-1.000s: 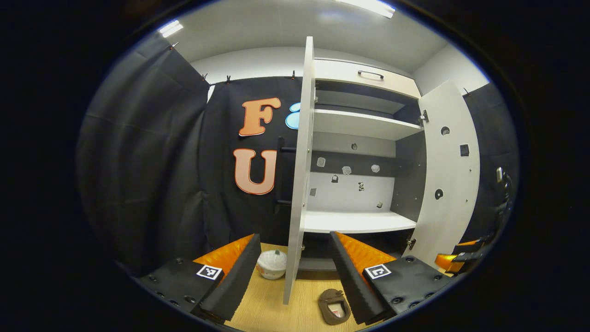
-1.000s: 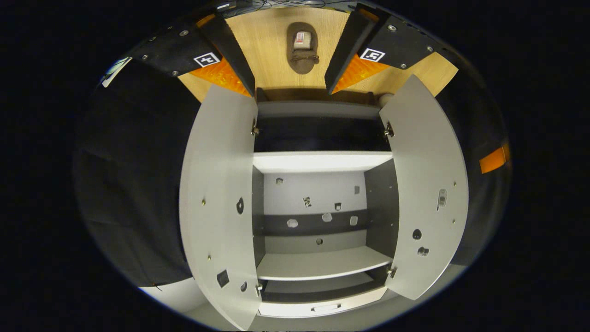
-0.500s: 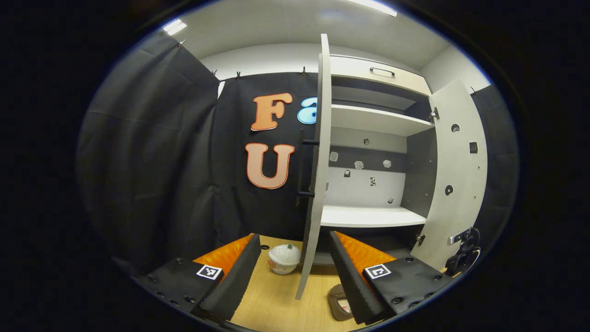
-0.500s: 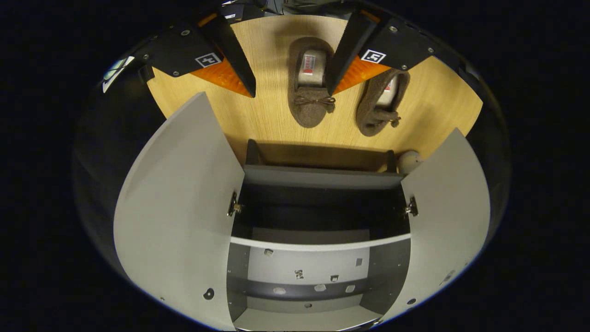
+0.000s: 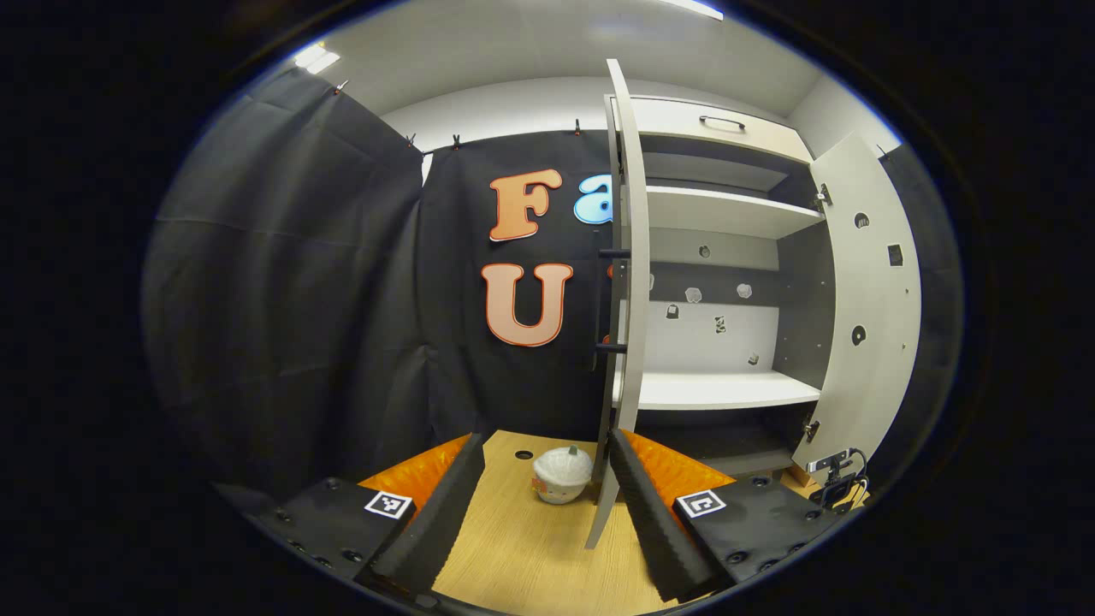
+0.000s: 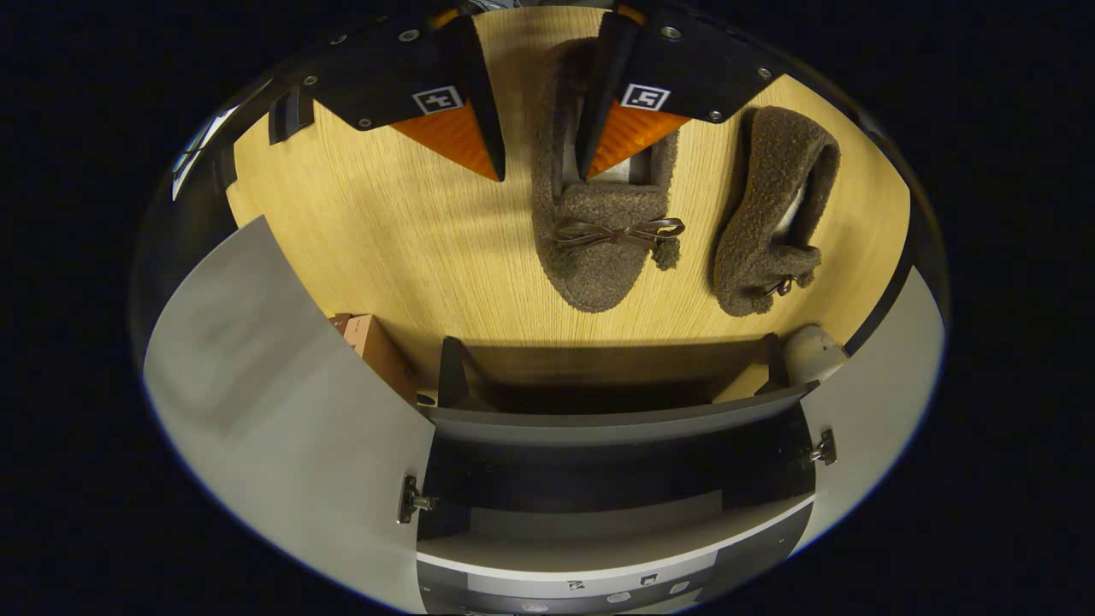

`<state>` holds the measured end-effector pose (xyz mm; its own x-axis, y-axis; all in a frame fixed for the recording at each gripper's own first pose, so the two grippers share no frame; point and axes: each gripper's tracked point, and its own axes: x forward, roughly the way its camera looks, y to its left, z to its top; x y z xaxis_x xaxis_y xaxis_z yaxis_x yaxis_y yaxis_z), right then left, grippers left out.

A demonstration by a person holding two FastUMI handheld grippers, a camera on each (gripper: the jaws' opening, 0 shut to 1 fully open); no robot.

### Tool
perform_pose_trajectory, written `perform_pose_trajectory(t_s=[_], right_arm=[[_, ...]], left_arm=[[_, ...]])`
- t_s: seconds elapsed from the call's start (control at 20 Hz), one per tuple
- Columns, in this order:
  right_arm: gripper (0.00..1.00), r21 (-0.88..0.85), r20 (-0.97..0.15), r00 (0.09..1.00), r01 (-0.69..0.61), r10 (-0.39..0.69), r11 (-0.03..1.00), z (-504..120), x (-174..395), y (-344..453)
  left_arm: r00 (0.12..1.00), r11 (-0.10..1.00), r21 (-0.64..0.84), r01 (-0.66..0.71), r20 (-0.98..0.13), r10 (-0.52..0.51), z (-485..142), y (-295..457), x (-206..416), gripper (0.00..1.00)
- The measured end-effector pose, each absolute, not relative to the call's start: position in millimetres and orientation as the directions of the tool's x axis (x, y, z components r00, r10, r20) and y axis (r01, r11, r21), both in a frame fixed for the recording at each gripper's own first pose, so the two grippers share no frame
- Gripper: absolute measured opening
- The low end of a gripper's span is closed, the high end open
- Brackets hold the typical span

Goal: Grab one shoe with the right hand and put it into the shoe cabinet, grab the other shoe with the left hand and put it into the shoe cabinet; then close the right door with the right hand and the left door with the left hand.

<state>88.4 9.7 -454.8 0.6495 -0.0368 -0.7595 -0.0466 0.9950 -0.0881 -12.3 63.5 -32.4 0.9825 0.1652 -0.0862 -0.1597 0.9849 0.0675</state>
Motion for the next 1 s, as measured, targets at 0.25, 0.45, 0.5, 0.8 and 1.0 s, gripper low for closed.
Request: perform_pose_trajectory(t_s=[0.25, 0.45, 0.5, 0.8, 1.0], right_arm=[[0.1, -0.063, -0.773, 0.632, -0.001, -0.048, 0.998, -460.7, 91.8, 9.1], [0.01, -0.072, -0.745, 0.665, -0.003, -0.052, 0.997, -421.2, 98.3, 10.9], [0.01, -0.069, -0.732, 0.68, -0.009, -0.045, 0.998, -407.0, 100.8, 15.8], [0.01, -0.009, -0.648, 0.761, -0.025, 0.013, 1.0, -302.8, 120.6, 44.8], [0.01, 0.021, -0.57, 0.821, -0.042, 0.046, 0.999, -230.0, 138.4, 63.4]], left_arm=[[0.982, 0.985, 0.073, -0.159, -0.089, 0.165, -32.1, 64.2, -15.9, 0.96], [0.984, 0.986, 0.067, -0.154, -0.079, 0.159, -28.0, 63.2, -15.4, 0.96], [0.985, 0.986, 0.064, -0.151, -0.075, 0.156, -27.0, 62.0, -14.7, 0.96], [0.99, 0.99, 0.063, -0.128, -0.051, 0.131, -24.2, 54.6, -16.6, 0.96], [0.991, 0.991, 0.064, -0.12, -0.042, 0.123, -23.3, 57.6, -19.1, 0.96]])
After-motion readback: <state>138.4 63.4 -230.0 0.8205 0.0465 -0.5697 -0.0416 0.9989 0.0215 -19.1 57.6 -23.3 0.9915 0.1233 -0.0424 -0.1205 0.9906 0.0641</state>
